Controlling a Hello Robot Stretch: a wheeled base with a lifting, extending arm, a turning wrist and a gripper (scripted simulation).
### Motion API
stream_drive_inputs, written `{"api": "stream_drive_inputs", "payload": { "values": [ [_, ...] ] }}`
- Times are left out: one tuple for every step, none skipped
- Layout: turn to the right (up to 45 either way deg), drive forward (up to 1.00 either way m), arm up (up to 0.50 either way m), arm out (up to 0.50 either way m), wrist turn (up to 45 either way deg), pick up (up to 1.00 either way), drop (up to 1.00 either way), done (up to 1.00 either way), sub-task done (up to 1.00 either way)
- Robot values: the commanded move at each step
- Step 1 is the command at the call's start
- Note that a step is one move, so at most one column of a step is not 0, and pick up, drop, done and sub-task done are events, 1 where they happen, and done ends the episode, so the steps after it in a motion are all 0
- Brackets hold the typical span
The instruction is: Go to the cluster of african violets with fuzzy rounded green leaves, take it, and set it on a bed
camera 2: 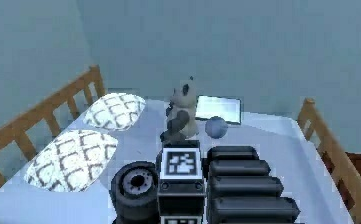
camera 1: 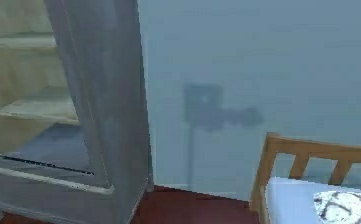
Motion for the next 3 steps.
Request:
{"api": "stream_drive_inputs", "payload": {
  "values": [
    [-45.0,0.0,0.0,0.0,0.0,0.0,0.0,0.0,0.0],
    [-30.0,0.0,0.0,0.0,0.0,0.0,0.0,0.0,0.0],
    [-45.0,0.0,0.0,0.0,0.0,0.0,0.0,0.0,0.0]
  ]
}}
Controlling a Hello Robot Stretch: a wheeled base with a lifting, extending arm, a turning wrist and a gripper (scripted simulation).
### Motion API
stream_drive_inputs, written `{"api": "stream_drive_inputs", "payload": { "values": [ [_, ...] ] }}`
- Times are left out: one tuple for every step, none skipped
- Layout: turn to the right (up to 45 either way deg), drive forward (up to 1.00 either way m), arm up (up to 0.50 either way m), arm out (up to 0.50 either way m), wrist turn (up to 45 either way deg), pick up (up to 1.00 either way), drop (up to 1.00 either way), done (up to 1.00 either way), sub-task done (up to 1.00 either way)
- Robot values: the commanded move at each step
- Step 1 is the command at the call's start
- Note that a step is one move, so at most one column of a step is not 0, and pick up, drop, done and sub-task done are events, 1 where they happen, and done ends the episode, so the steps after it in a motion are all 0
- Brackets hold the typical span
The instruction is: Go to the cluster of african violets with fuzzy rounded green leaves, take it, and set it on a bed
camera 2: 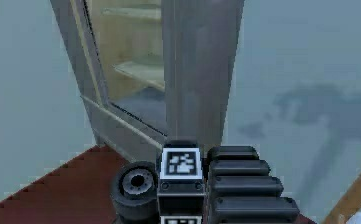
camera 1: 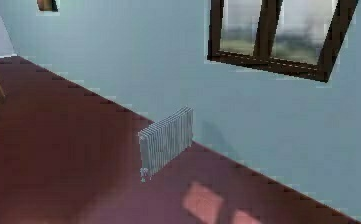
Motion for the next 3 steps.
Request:
{"api": "stream_drive_inputs", "payload": {
  "values": [
    [-33.0,0.0,0.0,0.0,0.0,0.0,0.0,0.0,0.0],
    [0.0,0.3,0.0,0.0,0.0,0.0,0.0,0.0,0.0],
    [-18.0,0.0,0.0,0.0,0.0,0.0,0.0,0.0,0.0]
  ]
}}
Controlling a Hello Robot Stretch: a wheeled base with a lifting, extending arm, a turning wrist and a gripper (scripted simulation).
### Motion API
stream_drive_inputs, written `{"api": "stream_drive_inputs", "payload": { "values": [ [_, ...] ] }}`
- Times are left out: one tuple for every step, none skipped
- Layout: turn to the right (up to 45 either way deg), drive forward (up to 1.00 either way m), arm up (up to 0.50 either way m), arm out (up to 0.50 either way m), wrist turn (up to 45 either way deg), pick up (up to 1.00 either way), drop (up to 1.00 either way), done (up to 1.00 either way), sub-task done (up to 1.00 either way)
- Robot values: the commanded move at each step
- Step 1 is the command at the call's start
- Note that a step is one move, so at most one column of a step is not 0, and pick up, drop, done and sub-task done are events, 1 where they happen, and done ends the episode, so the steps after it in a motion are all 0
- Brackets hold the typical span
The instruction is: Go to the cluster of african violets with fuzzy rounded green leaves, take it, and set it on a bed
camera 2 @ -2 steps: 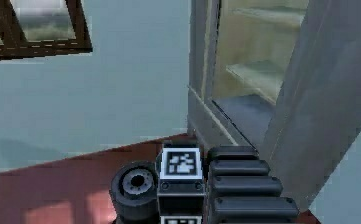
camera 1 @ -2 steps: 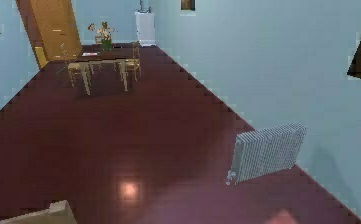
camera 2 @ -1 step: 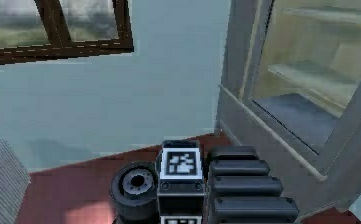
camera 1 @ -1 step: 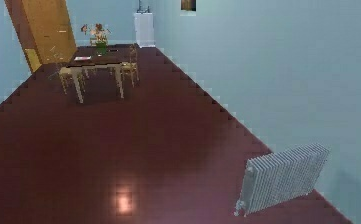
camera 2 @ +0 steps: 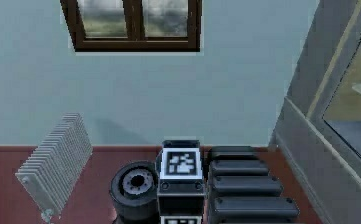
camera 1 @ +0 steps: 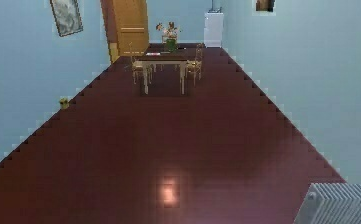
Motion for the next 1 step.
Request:
{"api": "stream_drive_inputs", "payload": {
  "values": [
    [0.0,0.15,0.0,0.0,0.0,0.0,0.0,0.0,0.0]
  ]
}}
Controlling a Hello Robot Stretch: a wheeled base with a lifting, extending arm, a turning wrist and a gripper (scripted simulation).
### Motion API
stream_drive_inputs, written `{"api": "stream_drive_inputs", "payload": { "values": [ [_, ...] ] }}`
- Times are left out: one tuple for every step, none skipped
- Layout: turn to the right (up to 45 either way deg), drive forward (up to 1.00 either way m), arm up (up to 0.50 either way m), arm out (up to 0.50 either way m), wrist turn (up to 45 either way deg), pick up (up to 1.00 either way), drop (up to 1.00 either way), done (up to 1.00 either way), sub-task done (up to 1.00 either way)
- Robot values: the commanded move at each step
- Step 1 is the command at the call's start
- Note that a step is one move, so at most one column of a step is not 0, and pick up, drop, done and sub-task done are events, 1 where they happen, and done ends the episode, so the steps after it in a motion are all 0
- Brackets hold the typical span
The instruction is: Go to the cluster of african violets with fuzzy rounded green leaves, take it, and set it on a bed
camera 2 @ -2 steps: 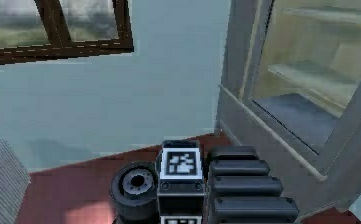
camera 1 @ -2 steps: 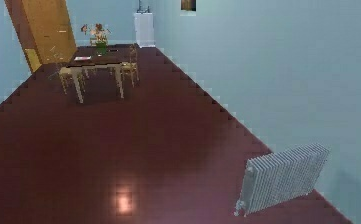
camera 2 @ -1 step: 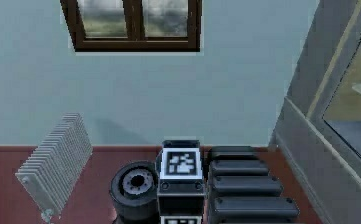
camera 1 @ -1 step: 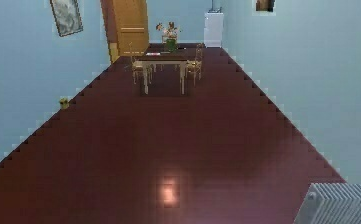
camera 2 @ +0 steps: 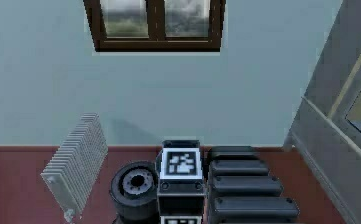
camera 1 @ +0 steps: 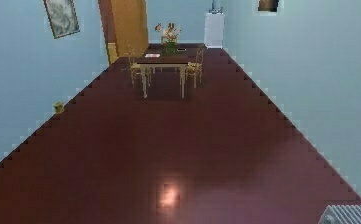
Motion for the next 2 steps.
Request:
{"api": "stream_drive_inputs", "payload": {
  "values": [
    [-33.0,0.0,0.0,0.0,0.0,0.0,0.0,0.0,0.0],
    [36.0,0.0,0.0,0.0,0.0,0.0,0.0,0.0,0.0]
  ]
}}
